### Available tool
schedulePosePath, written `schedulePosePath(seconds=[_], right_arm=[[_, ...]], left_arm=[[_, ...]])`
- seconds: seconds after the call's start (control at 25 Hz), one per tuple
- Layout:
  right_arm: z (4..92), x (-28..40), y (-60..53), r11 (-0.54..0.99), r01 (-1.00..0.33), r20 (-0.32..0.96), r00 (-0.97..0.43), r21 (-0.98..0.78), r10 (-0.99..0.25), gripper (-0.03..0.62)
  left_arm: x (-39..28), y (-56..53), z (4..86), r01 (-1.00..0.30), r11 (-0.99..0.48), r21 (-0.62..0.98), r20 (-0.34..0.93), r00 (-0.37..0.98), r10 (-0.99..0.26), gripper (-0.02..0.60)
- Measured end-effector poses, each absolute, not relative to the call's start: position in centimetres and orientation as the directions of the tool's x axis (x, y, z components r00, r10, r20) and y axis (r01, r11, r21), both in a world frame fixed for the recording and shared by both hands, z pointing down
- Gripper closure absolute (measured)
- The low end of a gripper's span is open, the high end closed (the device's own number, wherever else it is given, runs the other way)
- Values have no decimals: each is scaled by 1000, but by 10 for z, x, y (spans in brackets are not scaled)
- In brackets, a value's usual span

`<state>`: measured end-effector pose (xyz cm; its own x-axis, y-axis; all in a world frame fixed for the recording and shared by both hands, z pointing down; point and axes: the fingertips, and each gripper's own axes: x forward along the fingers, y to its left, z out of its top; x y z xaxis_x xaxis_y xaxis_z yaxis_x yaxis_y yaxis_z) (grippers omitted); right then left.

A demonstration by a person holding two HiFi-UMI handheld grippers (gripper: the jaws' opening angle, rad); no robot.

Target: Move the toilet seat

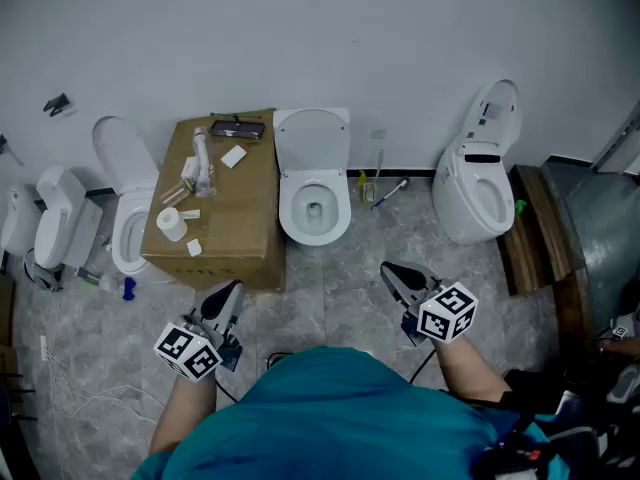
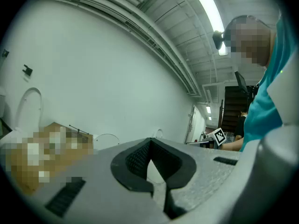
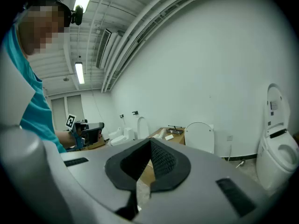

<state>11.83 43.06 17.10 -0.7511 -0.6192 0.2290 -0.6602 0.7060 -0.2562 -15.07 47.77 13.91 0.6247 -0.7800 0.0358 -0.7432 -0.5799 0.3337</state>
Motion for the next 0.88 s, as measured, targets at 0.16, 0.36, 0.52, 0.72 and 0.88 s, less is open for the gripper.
schedulePosePath(seconds=[0.16,0.36,0.52,0.72,0.88], right_arm=[[168,118,429,708,-660,230,-751,-251,-619,608],[168,123,429,706,-666,233,-746,-240,-624,608],[170,130,428,699,-674,237,-739,-239,-631,608],[168,145,421,684,-683,231,-730,-255,-643,606],[162,161,421,705,-666,226,-746,-244,-627,606]], left_arm=[[-152,473,135,-748,-578,327,43,622,-781,595],[-143,471,134,-743,-588,321,44,632,-774,595],[-135,467,133,-739,-597,312,49,640,-766,595],[-122,461,133,-742,-595,308,54,638,-768,595],[-102,458,129,-745,-592,307,43,633,-773,595]])
